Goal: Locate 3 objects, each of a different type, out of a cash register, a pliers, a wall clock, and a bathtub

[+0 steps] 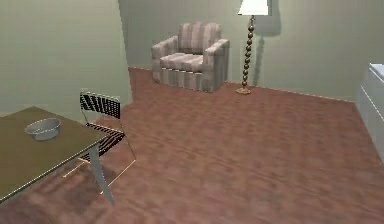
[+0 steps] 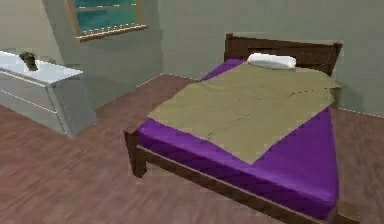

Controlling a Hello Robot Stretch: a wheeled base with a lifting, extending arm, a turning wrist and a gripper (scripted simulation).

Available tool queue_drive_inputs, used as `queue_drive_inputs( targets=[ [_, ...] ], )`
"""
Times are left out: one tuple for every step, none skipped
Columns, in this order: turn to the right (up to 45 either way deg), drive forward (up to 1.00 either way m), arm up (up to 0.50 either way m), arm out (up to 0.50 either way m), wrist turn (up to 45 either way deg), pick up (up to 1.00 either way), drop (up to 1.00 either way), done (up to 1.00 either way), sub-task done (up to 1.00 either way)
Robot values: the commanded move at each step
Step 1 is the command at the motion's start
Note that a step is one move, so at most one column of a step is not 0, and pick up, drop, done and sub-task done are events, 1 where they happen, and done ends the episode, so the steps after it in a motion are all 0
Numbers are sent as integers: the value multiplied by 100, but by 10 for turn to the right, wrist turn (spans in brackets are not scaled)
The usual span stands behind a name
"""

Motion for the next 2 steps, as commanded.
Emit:
queue_drive_inputs(
  targets=[
    [30, 0, 0, 0, 0, 0, 0, 0, 0],
    [0, 100, 0, 0, 0, 0, 0, 0, 0]
  ],
)
